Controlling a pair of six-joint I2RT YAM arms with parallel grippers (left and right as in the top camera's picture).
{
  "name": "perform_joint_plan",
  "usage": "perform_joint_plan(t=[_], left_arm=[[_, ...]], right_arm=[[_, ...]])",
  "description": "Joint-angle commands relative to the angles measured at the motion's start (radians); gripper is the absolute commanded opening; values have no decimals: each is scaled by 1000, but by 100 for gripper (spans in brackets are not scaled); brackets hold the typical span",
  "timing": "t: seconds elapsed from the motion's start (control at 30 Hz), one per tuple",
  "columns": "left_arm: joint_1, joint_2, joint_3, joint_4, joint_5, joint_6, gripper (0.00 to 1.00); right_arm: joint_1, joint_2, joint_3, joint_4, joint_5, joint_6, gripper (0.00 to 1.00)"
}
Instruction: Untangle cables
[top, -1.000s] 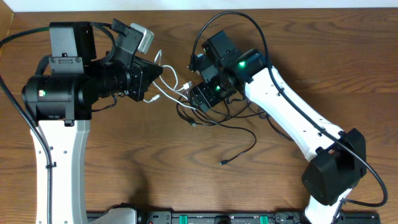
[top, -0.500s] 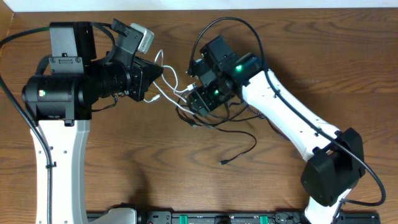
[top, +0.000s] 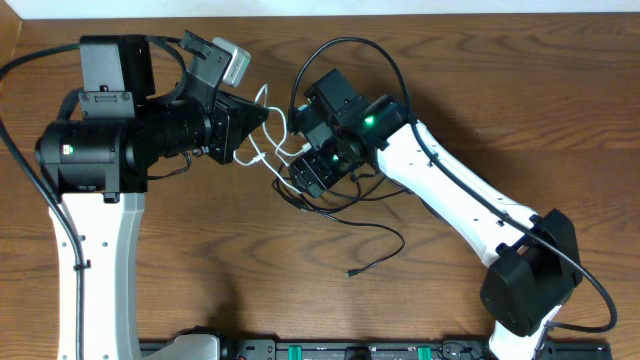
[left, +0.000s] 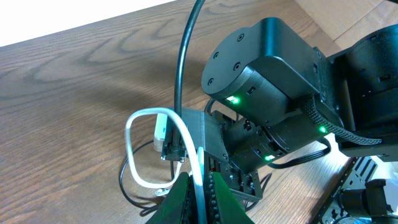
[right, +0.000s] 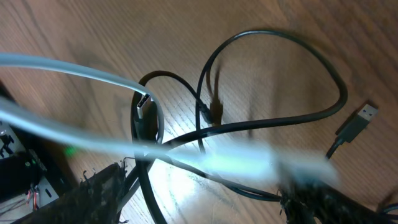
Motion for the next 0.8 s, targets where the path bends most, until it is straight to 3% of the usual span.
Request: perform_joint_plan(t=[0.0,0.1,0.2,0.3,0.4,0.77], left_arm=[[-1,-11,22,0,35,6,7],[-1,-11,22,0,35,6,8],[-1,-11,22,0,35,6,7],[-1,-11,22,0,35,6,8],[-1,-11,22,0,34,6,8],[-1,-10,22,0,34,10,8]], right_arm=[[11,-2,-32,0,-13,11,76],[13,-2,-59,18,-13,23,70],[13,-2,-76,26,-13,29,56],[13,-2,-76,23,-13,29,35],[13,-2,-76,20,5,29,1],[-18,-15,-65,19,78,29,1]])
